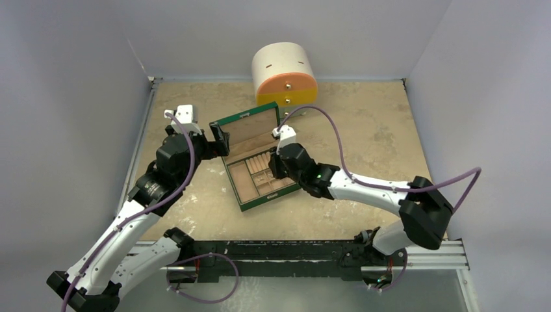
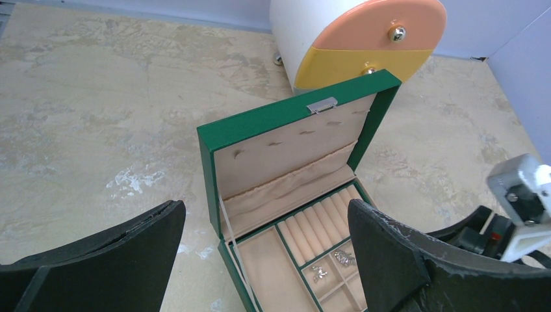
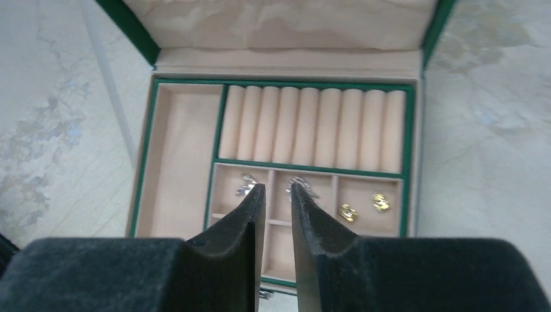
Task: Organize the mixed jewelry
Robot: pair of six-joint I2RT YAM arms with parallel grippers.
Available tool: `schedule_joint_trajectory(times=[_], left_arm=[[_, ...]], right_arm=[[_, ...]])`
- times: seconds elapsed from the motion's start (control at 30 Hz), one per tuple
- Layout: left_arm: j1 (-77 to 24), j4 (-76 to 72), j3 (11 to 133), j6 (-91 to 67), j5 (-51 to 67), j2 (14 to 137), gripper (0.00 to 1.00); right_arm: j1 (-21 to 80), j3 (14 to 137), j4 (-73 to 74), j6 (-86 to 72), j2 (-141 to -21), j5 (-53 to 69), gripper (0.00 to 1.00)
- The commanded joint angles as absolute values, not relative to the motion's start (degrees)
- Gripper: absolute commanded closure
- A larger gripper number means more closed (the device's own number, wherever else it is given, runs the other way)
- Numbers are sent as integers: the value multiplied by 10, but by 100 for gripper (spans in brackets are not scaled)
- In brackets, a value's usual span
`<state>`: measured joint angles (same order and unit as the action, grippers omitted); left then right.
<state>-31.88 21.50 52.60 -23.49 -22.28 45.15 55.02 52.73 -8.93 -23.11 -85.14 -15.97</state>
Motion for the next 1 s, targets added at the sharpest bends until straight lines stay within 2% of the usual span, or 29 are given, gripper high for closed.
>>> schedule_joint_trajectory(times=[0.0,0.13,0.43,0.77,0.97], left_arm=[[-314,194,535,-244,-221,453,4],[-314,194,535,-244,-220,457,4],[-311,192,535,-246,-212,468,4],[-306,191,535,-248,-203,475,4],[-305,190,535,-248,-202,471,4]], right_arm=[[546,494,-51,-224,-797,-274,75],[517,442,-46,-228,-735,-306,73],[401,350,-25,-287,-652,-248,72],[363,320,-72,-359,-717,-206,69],[359,346,-80,-392,-771,-200,69]])
